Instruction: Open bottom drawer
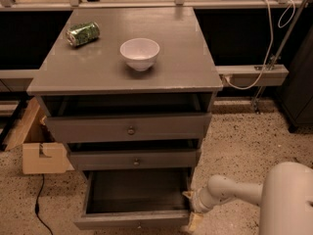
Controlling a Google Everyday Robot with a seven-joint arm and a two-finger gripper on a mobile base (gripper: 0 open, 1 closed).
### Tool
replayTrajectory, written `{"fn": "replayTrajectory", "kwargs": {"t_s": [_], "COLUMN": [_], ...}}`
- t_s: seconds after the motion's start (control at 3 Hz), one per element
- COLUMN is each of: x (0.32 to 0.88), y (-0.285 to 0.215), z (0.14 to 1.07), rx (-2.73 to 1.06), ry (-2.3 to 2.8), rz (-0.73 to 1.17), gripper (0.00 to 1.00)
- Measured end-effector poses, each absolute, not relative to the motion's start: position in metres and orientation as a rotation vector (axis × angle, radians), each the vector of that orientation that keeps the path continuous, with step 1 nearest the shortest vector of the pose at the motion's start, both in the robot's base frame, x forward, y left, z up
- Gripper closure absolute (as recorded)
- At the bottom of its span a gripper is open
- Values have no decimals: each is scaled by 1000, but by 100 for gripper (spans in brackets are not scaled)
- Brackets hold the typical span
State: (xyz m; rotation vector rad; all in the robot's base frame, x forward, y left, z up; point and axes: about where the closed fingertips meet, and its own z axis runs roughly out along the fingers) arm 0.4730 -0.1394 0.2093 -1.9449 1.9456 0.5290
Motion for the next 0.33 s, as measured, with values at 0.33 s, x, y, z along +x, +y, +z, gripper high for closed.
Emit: {"fn": "replayTrajectory", "kwargs": {"t_s": [0.33], "x": [469], "y": [-158], "z": [246], "rx": [-1899], "ry": [1933], "rz": [444], "gripper": [0]}}
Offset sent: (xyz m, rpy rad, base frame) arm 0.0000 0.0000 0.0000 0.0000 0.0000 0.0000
